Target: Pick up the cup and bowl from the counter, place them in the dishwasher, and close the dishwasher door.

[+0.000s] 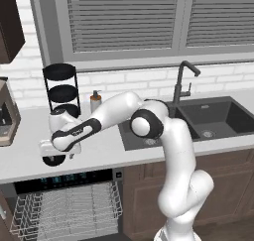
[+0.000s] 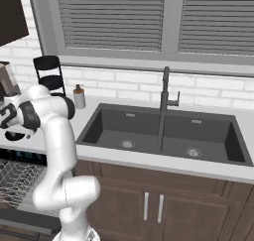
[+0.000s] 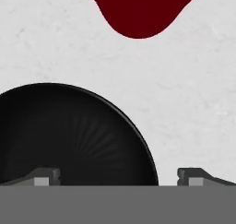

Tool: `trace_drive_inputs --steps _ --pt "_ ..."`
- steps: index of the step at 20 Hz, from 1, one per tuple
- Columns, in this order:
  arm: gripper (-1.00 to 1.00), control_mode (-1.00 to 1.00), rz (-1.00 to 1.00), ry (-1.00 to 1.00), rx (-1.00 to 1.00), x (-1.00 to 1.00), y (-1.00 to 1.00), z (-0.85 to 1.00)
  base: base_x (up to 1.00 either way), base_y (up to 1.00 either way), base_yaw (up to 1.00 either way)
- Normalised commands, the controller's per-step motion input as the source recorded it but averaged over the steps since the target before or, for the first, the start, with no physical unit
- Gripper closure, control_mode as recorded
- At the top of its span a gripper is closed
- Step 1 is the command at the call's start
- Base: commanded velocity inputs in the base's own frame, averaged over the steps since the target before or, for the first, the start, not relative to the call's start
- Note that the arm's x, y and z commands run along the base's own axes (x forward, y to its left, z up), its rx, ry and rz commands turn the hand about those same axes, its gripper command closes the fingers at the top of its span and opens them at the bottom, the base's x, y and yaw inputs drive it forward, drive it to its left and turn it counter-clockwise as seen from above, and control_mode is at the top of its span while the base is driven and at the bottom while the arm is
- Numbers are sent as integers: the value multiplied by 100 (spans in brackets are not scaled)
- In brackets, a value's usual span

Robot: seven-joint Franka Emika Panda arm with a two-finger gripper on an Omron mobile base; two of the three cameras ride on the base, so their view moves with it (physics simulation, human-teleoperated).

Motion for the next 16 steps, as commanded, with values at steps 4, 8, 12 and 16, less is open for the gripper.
trace_drive_inputs --steps 4,8,12,16 --pt "-100 -100 0 2 0 0 6 -11 0 0 0" --pt "100 -100 0 2 0 0 2 0 0 0 0" --pt "100 -100 0 0 0 0 0 0 0 0 0" --pt "100 -100 0 0 0 0 0 0 0 0 0"
